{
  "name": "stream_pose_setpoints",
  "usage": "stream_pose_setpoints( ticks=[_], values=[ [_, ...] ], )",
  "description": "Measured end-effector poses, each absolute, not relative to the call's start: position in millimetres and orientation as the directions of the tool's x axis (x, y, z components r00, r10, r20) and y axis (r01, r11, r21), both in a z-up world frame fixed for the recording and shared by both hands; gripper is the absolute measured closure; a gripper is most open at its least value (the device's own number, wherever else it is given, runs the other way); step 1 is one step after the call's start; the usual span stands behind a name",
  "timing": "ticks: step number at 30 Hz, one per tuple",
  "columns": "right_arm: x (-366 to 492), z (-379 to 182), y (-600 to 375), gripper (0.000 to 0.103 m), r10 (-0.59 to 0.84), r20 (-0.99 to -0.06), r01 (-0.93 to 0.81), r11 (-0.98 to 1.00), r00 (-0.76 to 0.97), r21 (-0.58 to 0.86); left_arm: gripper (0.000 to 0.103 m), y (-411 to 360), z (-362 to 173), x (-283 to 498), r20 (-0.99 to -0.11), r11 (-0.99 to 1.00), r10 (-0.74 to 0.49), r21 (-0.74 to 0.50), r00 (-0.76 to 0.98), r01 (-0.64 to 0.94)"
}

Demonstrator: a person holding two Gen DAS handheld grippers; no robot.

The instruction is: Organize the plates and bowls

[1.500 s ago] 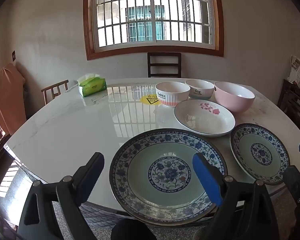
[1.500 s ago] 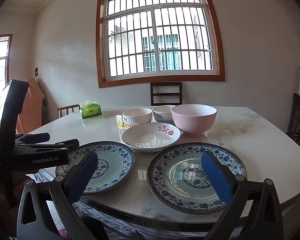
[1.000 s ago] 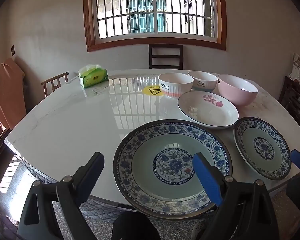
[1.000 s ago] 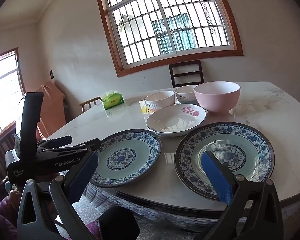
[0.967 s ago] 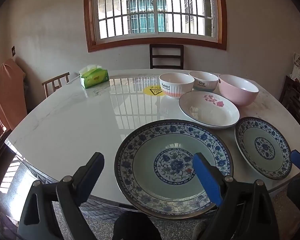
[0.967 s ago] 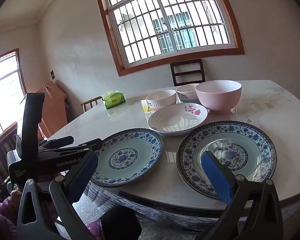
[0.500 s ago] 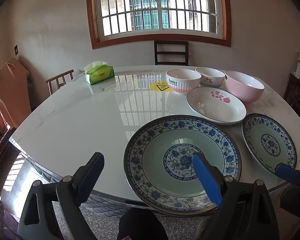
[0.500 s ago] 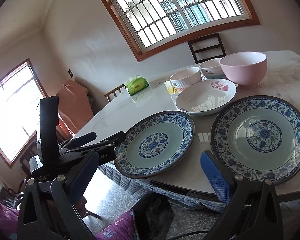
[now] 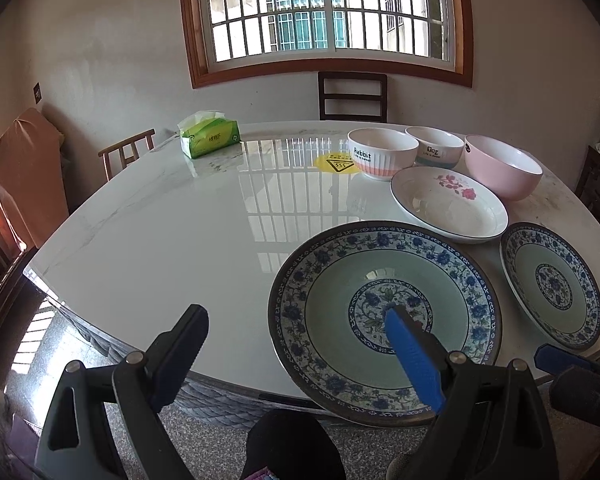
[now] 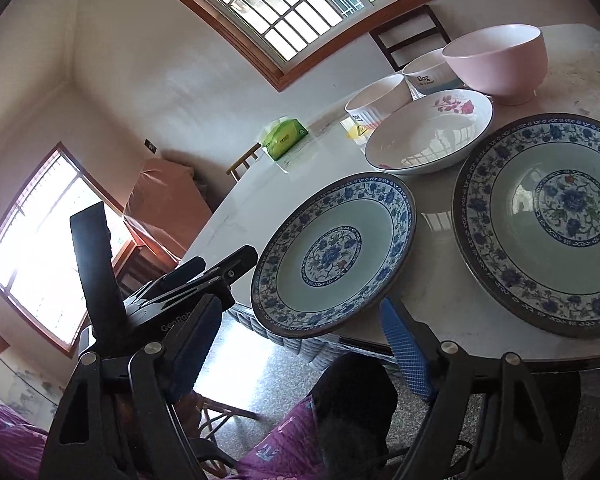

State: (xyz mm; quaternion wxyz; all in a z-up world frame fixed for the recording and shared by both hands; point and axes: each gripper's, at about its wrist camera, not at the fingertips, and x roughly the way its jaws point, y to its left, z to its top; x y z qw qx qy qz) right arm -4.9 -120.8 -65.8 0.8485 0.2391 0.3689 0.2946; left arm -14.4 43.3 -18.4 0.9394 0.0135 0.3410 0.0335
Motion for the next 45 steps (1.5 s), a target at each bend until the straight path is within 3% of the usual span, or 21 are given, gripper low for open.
stream_pose_setpoints(
  ticks=[36,45],
  values=[
    [36,-90,-119,0.026,0.671,-0.547,-0.196,0.703,0.501,0.683,0.011,80,-38,40,-0.786,0.990,-0.097,-0.137,0.610,-0.020],
    [48,-103,-125,0.041,0.670,-0.561,-0.128,0.689,0.486,0.713,0.016,92,-48,50,-0.810,0.968,-0.185,-0.248,0.556,-0.040]
  ],
)
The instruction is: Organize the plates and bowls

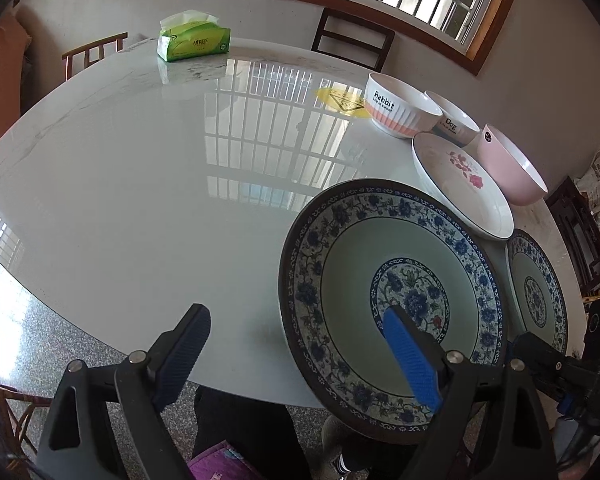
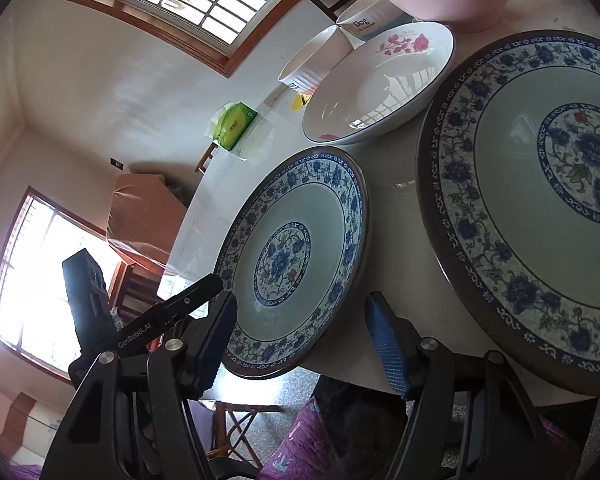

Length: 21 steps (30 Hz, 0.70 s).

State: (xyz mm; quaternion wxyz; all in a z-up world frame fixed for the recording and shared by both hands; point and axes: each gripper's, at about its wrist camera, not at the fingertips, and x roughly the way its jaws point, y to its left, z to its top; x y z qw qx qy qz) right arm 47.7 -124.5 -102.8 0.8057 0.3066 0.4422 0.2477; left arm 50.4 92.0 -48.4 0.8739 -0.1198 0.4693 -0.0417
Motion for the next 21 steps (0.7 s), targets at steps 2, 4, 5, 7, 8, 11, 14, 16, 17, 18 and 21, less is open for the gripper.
stream_pose_setpoints(
  ticks=[2,4,5,7,8,11,14,16,17,18,21],
  values=[
    [50,-103,-124,0.041,0.667,-0.563,-0.119,0.690,0.489,0.714,0.019,93,-52,54,-0.821,0.965,-0.195,-0.259,0.536,-0.045],
    [54,-104,-125,0.042,0.671,-0.559,-0.111,0.682,0.487,0.722,0.025,95,-54,57,-0.825,0.961,-0.207,-0.273,0.525,-0.049],
    [55,-104,-126,0.042,0.671,-0.558,-0.106,0.680,0.488,0.725,0.027,95,-53,58,-0.825,0.963,-0.200,-0.265,0.529,-0.049],
    [59,-104,-126,0.043,0.670,-0.559,-0.100,0.679,0.488,0.727,0.043,94,-53,61,-0.832,0.967,-0.191,-0.250,0.521,-0.044],
    [60,-105,-126,0.043,0.668,-0.562,-0.100,0.682,0.488,0.724,0.045,95,-53,62,-0.833,0.966,-0.196,-0.253,0.517,-0.042],
    [63,-104,-125,0.044,0.661,-0.571,-0.091,0.689,0.487,0.719,0.047,98,-53,67,-0.834,0.961,-0.214,-0.274,0.508,-0.045],
    [65,-105,-122,0.046,0.648,-0.586,-0.087,0.703,0.486,0.706,0.072,97,-54,69,-0.836,0.962,-0.220,-0.273,0.502,-0.032],
    [68,-106,-119,0.059,0.634,-0.604,-0.088,0.721,0.483,0.687,0.079,96,-53,70,-0.832,0.959,-0.232,-0.283,0.504,-0.026],
    [68,-107,-119,0.062,0.624,-0.612,-0.085,0.731,0.487,0.677,0.079,97,-53,70,-0.830,0.960,-0.226,-0.279,0.509,-0.029],
    [68,-107,-119,0.069,0.615,-0.618,-0.084,0.739,0.490,0.669,0.079,98,-53,70,-0.828,0.959,-0.225,-0.280,0.514,-0.032],
    [69,-114,-124,0.086,0.617,-0.622,-0.066,0.734,0.482,0.676,0.082,106,-55,71,-0.814,0.943,-0.254,-0.328,0.522,-0.053]
  ],
)
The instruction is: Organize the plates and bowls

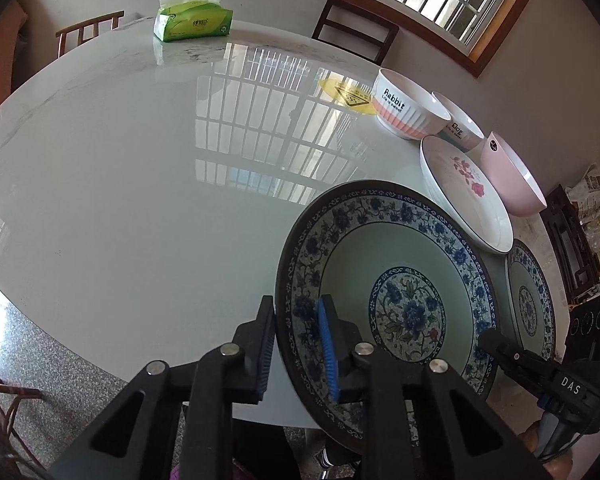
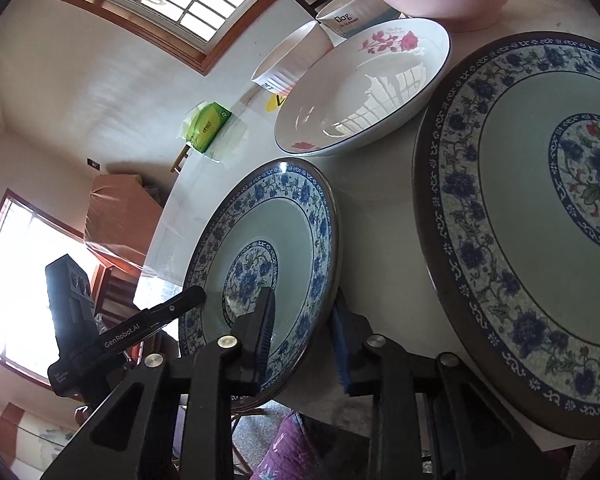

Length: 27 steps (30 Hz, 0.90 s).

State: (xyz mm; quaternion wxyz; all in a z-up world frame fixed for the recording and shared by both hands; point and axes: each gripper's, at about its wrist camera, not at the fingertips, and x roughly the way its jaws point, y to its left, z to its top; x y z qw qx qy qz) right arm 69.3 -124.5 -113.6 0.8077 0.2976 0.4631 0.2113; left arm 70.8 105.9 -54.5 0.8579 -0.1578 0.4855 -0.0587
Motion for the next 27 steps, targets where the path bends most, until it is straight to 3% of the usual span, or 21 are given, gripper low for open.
stream_pose_setpoints(
  ticks=[14,27],
  values=[
    [73,-116,-116,0.090,0.617,-0.620,-0.085,0.739,0.484,0.668,0.085,132,-56,78,-0.795,0.919,-0.289,-0.387,0.532,-0.079],
    [84,-113,-97,0.090,0.621,-0.614,-0.129,0.746,0.487,0.653,0.085,160,-54,84,-0.790,0.912,-0.244,-0.384,0.562,-0.143]
  ],
)
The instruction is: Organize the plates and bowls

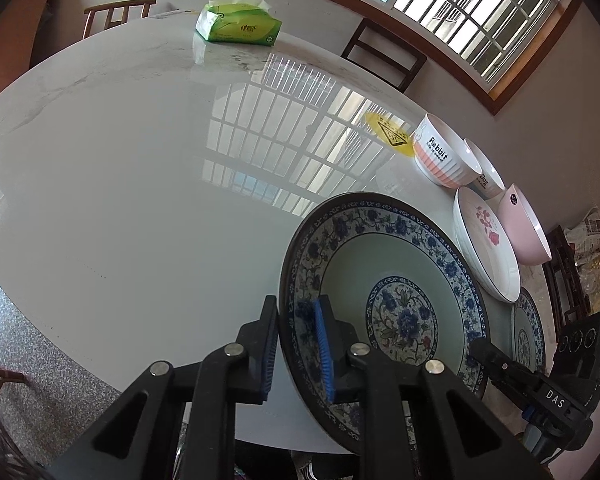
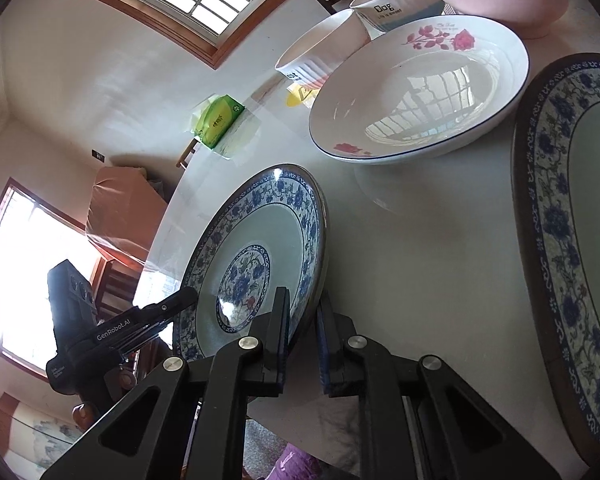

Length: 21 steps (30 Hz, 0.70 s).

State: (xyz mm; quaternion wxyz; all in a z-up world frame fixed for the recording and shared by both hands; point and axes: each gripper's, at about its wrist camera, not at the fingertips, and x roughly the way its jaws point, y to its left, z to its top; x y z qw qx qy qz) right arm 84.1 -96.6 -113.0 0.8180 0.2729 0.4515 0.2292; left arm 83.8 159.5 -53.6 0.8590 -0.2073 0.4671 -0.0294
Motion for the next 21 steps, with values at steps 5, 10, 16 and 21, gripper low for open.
stream_pose_setpoints(
  ticks=[5,10,16,21],
  values=[
    [88,-116,-89,0.090,0.624,-0.622,-0.147,0.752,0.472,0.643,0.085,170,-57,82,-0.785,0.906,-0.230,-0.388,0.576,-0.168],
    [87,-117,-90,0.088,0.644,-0.608,-0.155,0.735,0.465,0.660,0.080,170,-48,76,-0.771,0.927,-0.141,-0.323,0.621,-0.190],
    [65,-95,-131,0.085,0.641,-0.546,-0.168,0.717,0.540,0.676,0.065,162,-15,52,-0.703,0.946,-0.052,-0.263,0.709,-0.191],
    [27,-65,-199,0.078,0.590,-0.503,-0.150,0.729,0.631,0.668,0.064,105,2,47,-0.700,0.955,-0.214,-0.296,0.682,-0.004]
  ],
)
